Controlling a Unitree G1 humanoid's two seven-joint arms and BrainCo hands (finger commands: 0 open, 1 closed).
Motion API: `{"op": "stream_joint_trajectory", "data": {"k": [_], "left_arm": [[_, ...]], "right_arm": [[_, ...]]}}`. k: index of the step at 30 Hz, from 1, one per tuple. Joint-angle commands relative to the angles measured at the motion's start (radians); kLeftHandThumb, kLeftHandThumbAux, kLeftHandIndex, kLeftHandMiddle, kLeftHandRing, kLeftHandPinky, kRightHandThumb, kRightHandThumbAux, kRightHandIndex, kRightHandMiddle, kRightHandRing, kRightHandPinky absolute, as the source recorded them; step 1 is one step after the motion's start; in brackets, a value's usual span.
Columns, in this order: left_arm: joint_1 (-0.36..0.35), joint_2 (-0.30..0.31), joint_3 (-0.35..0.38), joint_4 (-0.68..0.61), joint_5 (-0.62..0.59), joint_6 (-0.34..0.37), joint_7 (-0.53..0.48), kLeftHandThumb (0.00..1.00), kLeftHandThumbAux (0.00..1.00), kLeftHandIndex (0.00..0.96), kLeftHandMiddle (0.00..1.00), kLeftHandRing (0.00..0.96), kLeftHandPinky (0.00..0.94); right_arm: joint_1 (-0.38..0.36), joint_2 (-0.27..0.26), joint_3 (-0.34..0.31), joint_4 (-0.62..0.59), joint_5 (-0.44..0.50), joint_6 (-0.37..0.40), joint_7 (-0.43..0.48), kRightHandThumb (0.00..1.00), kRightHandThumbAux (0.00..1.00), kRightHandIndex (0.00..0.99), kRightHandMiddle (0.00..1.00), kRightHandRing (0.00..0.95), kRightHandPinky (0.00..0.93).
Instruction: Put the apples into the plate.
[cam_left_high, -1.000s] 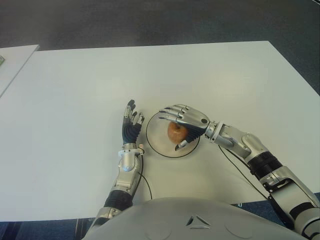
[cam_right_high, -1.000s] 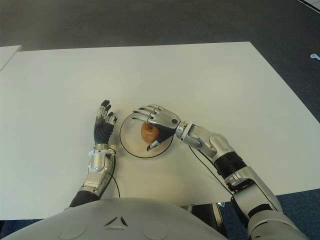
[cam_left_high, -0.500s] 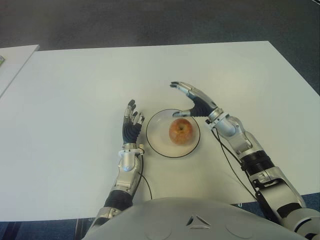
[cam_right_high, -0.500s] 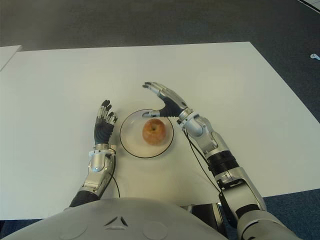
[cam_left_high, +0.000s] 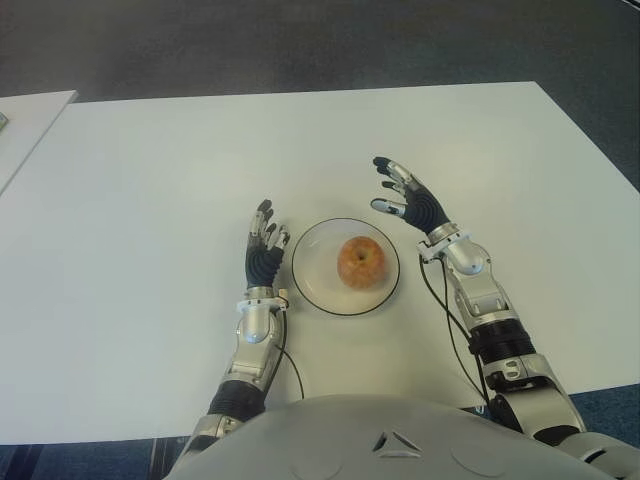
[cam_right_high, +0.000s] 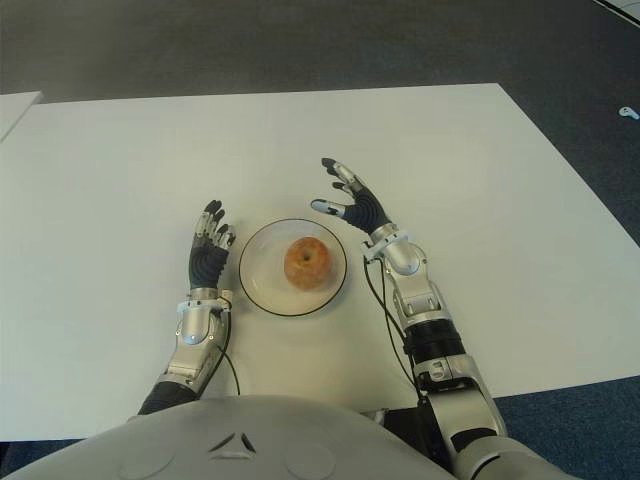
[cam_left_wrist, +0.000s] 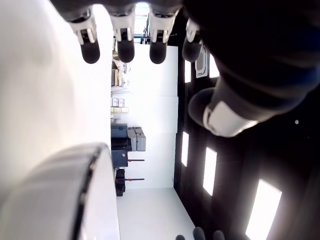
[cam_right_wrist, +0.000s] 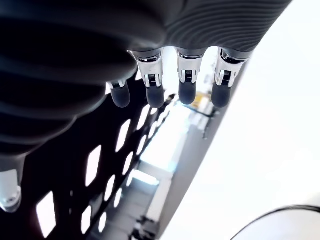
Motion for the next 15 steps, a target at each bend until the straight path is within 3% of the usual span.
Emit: {"op": "stream_joint_trajectory", "data": {"k": [1, 5, 15], "left_arm": [[0.132, -0.063, 0.0, 0.066, -0.019, 0.036, -0.016, 0.005, 0.605, 0.055, 0.068, 0.05, 0.034], [0.153, -0.056, -0.003, 0.036, -0.013, 0.04, -0.016, 0.005, 0.609, 0.054, 0.071, 0.053, 0.04], [0.231, -0.047, -0.013, -0.089, -0.03, 0.069, -0.042, 0.024, 0.622, 0.049, 0.069, 0.051, 0.04]], "right_arm": [[0.018, 0.044, -0.065, 0.072, 0.086, 0.045, 0.008, 0.104, 0.579, 0.041, 0.019, 0.0, 0.0], [0.053, 0.063, -0.112, 0.116, 0.125, 0.041, 0.001, 0.086, 0.596, 0.048, 0.026, 0.0, 0.0], [0.159, 0.109, -0.178, 0.071, 0.188, 0.088, -0.003, 0.091, 0.557, 0.089, 0.086, 0.041, 0.063]]}}
